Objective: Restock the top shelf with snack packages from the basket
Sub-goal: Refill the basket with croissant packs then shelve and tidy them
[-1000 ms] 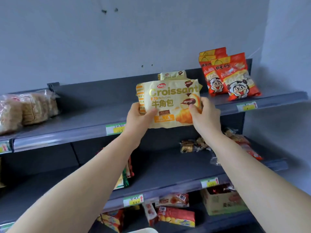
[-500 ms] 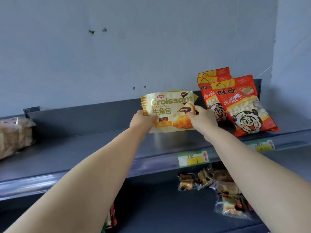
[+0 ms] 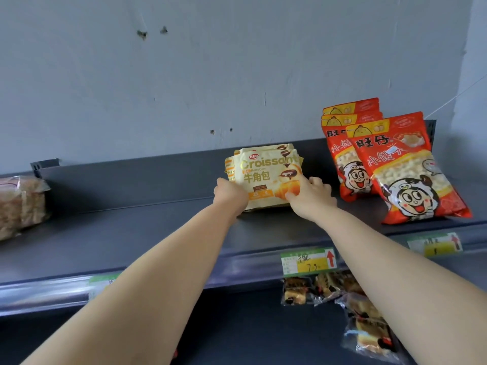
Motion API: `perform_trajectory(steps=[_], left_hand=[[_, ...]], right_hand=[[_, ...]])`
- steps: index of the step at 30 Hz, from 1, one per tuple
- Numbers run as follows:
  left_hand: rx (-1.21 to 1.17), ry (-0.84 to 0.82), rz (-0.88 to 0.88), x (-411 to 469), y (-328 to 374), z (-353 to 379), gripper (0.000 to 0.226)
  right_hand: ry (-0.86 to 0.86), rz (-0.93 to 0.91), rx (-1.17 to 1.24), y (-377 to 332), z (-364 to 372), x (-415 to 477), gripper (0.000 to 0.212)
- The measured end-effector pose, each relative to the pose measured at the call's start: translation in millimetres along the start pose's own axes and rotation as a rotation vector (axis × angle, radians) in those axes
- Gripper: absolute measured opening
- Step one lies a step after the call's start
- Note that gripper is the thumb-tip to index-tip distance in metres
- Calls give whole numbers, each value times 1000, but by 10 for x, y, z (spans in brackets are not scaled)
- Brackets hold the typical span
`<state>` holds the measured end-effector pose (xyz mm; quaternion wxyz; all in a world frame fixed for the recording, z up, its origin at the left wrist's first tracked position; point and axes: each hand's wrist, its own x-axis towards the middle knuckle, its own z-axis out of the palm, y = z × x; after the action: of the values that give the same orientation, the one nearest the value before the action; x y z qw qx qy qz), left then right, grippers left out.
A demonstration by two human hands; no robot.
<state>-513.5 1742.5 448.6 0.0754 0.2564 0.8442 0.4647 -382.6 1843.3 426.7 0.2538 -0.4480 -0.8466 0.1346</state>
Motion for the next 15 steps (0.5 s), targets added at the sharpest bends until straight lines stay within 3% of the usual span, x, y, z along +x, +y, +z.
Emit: perform_trajectory(steps=[7,15], left_hand=[[203,-47,286,-371,-195,-322,58],[483,-49,546,-992,-698,-818,58]], right_hand=[[34,-71,-114,-242,-28,-535,53],[23,-56,-213,-497,113,-1437,65]])
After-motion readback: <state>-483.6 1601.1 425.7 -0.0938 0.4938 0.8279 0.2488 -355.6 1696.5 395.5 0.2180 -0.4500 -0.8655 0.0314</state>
